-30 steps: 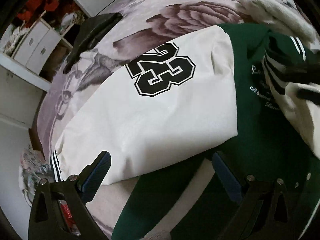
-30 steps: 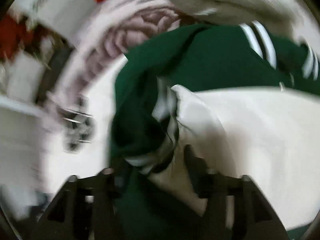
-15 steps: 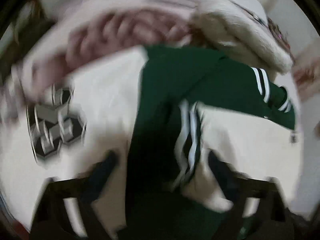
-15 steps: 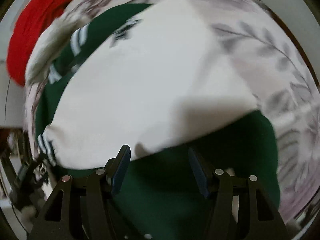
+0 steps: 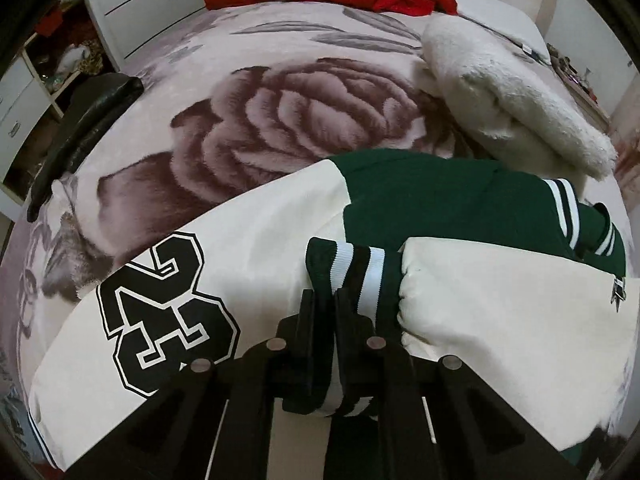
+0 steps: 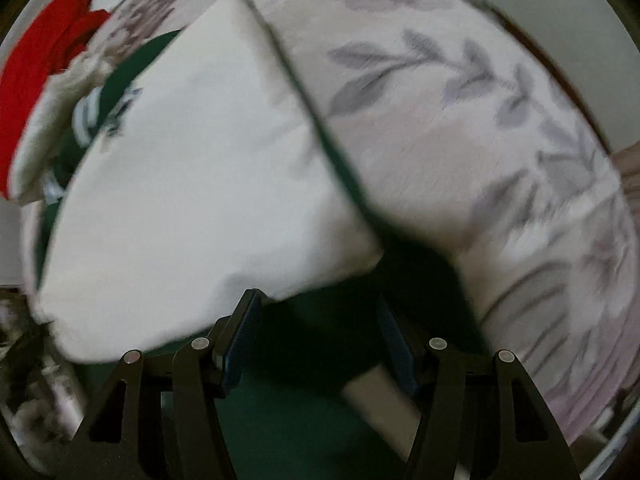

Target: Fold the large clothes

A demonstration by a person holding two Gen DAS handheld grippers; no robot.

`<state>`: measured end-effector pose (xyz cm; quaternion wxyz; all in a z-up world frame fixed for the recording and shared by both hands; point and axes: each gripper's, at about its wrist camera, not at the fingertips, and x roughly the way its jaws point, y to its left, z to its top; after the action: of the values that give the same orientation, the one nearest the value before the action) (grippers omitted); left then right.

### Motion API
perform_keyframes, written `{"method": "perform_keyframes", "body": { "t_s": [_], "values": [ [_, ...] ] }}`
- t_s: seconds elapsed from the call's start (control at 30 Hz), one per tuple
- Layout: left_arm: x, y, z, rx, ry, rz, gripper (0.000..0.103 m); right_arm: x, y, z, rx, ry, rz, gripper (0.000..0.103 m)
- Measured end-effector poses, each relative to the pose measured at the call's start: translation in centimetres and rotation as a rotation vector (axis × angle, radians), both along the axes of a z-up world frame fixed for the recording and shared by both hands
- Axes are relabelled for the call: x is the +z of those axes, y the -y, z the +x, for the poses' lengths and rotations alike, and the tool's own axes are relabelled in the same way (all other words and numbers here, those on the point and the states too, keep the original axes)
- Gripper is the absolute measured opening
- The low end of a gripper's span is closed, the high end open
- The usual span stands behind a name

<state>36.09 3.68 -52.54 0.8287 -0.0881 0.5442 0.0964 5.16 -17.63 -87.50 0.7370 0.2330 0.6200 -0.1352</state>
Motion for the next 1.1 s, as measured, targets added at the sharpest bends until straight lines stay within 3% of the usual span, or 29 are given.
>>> {"method": "perform_keyframes", "body": {
  "t_s": [0.17, 0.27, 0.33, 0.37, 0.4, 0.5, 0.63, 0.7, 0.8, 0.87, 0.93, 0.97, 1.03, 1.1],
  "values": [
    [0.1, 0.1, -1.5, -0.004, -0.002, -0.045, 0.014, -1.3, 2.7, -0.7, -0.1, -0.019, 0.012, 0.06],
    [1.1, -0.6, -2.8, 0.008, 0.013, -0.093, 0.02, -0.6, 1.9, -1.5, -0.051, -0.044, -0.014, 0.061],
    [2.2, -1.4, -3.7, 0.029, 0.041, -0.122, 0.049, 1.0, 0.2, -1.0, -0.002, -0.063, -0.016, 0.062],
    [2.8, -1.9, -4.3, 0.033, 0.054, -0.142, 0.081, 1.4, -1.1, -0.2, 0.017, -0.065, -0.019, 0.065],
    [3.7, -2.9, -5.3, 0.044, 0.074, -0.162, 0.098, 2.0, -1.9, -0.5, 0.037, -0.068, -0.027, 0.068],
    [5.7, -6.2, -8.8, 0.121, 0.107, -0.165, 0.098, 3.4, -5.4, -1.6, 0.105, -0.072, -0.038, 0.073],
    [5.6, -13.4, -17.4, 0.381, 0.048, -0.236, 0.098, 3.4, -11.0, -2.2, 0.198, -0.071, 0.004, 0.075],
    [4.2, -16.7, -22.4, 0.547, -0.009, -0.304, 0.098, 2.9, -13.9, -2.3, 0.254, -0.077, 0.03, 0.075],
    [0.5, -20.7, -29.5, 0.773, -0.082, -0.465, 0.097, 2.3, -18.2, -2.0, 0.332, -0.067, 0.048, 0.075],
    [-2.6, -23.1, -33.5, 0.926, -0.059, -0.598, 0.097, 2.0, -20.9, -1.1, 0.366, -0.054, 0.068, 0.075],
    [-4.8, -24.4, -35.2, 1.018, -0.011, -0.665, 0.097, 1.6, -23.2, -0.8, 0.382, -0.032, 0.104, 0.075],
    [-5.7, -25.3, -35.7, 1.069, 0.033, -0.68, 0.091, 1.9, -24.3, 0.6, 0.39, -0.017, 0.112, 0.075],
    [-6.3, -26.7, -36.1, 1.162, 0.089, -0.64, 0.068, 1.8, -25.4, 1.7, 0.409, 0.002, 0.092, 0.075],
    [-5.7, -27.8, -35.6, 1.206, 0.153, -0.582, 0.036, 1.6, -26.5, 4.4, 0.419, 0.01, 0.081, 0.075]
  ]
}}
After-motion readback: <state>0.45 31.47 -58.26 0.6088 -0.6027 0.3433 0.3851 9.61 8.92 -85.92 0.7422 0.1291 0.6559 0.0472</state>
